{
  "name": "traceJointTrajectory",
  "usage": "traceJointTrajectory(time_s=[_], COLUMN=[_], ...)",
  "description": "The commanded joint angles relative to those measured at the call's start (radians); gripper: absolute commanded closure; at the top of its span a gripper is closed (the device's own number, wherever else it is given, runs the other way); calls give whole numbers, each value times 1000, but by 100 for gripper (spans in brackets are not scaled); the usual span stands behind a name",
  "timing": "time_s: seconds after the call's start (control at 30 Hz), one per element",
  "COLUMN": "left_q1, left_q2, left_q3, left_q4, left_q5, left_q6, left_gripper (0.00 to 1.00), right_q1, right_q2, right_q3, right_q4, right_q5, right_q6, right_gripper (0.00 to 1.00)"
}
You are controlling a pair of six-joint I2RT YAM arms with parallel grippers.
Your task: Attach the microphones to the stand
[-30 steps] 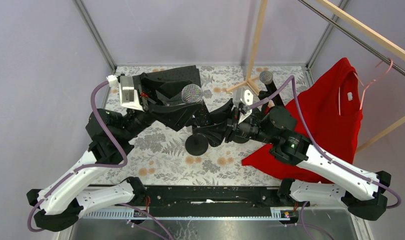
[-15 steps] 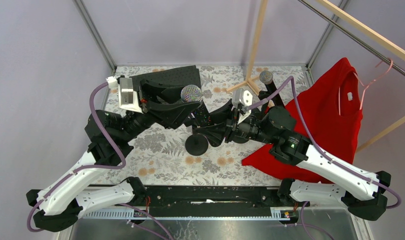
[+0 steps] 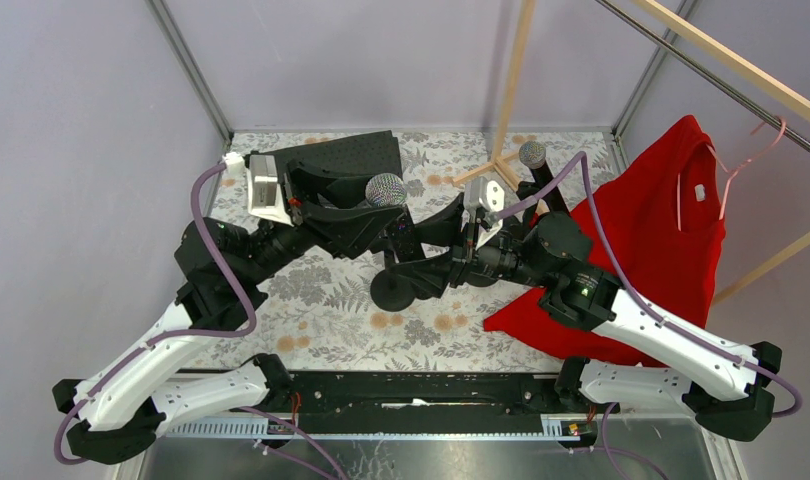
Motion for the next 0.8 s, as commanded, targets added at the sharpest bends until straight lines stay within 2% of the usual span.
traceJointTrajectory(time_s=[0.0,0.17,0.4,0.77], left_q1=[0,2,2,2], left_q2=[-16,13,30,31], left_q3=[9,41,62,66], left_q4=[26,-32,-96,-115], left_q5=[1,39,61,75], left_q6=[10,14,21,30], left_gripper=[100,100,100,100], right_q1=[-1,-1,-1,-1], right_q2=[5,16,34,34], right_q3=[60,78,100,93], right_q4=[58,54,47,48], right_q5=[2,55,48,66], right_q6=[20,29,34,39], right_gripper=[34,33,35,40])
